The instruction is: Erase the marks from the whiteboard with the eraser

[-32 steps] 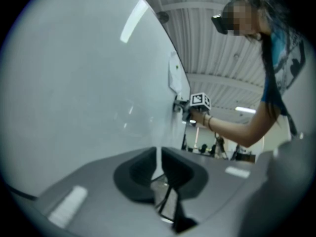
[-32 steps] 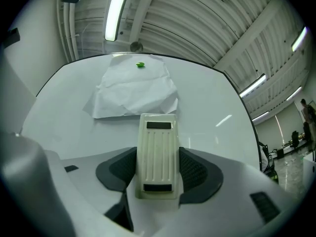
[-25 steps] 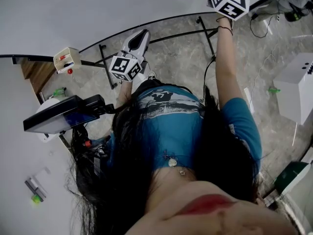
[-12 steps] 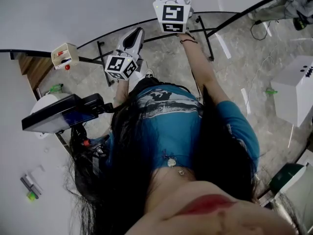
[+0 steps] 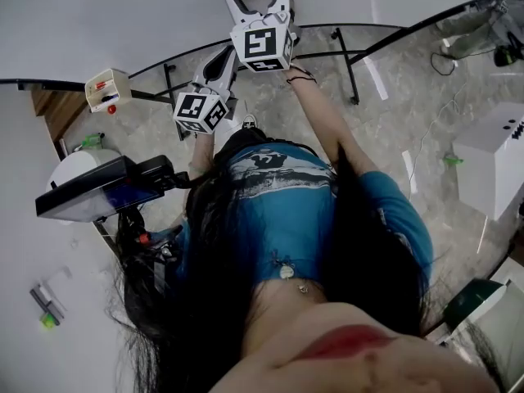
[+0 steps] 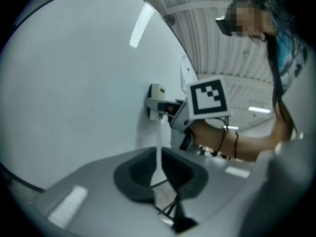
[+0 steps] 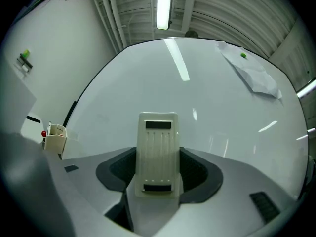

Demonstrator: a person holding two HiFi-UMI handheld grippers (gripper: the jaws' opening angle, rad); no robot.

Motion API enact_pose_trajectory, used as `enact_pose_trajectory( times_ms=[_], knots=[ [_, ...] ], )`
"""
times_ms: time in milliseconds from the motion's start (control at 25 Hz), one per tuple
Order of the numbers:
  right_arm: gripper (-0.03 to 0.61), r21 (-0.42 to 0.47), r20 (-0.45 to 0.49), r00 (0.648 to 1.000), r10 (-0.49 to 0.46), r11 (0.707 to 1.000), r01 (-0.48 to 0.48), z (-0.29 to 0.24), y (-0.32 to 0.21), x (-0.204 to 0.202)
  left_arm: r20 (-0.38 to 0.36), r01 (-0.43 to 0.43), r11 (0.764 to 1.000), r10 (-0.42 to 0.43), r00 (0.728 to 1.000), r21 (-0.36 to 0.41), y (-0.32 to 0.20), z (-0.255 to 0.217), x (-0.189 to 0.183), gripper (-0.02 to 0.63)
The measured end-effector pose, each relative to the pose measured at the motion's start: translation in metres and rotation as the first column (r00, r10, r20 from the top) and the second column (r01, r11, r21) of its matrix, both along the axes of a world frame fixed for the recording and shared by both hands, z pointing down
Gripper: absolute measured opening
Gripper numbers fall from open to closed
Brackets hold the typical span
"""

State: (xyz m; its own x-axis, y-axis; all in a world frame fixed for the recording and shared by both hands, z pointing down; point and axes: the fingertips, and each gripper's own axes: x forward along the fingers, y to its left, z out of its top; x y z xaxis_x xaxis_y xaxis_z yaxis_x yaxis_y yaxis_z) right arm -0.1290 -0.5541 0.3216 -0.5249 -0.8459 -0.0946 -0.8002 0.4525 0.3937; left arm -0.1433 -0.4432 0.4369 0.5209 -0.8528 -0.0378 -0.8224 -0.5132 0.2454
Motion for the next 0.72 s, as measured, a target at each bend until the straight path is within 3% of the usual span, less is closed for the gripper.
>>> enact_pose_trajectory(
  times_ms=[360,720],
  knots=[
    [0.258,0.048,-0.04,0.999,0.006,0.999,-0.004,-0.025,-0.006,0.028,-0.005,-0.029,1.0,0.029,1.0,0.007,-0.001,-0.002,0.009,0.018],
    [0.258,0.073,0.049,0.993,0.105,0.991,-0.108,-0.087,-0.04,0.137,0.001,-0.062,0.998,0.062,0.998,0.007,-0.001,-0.004,0.018,0.018]
  ],
)
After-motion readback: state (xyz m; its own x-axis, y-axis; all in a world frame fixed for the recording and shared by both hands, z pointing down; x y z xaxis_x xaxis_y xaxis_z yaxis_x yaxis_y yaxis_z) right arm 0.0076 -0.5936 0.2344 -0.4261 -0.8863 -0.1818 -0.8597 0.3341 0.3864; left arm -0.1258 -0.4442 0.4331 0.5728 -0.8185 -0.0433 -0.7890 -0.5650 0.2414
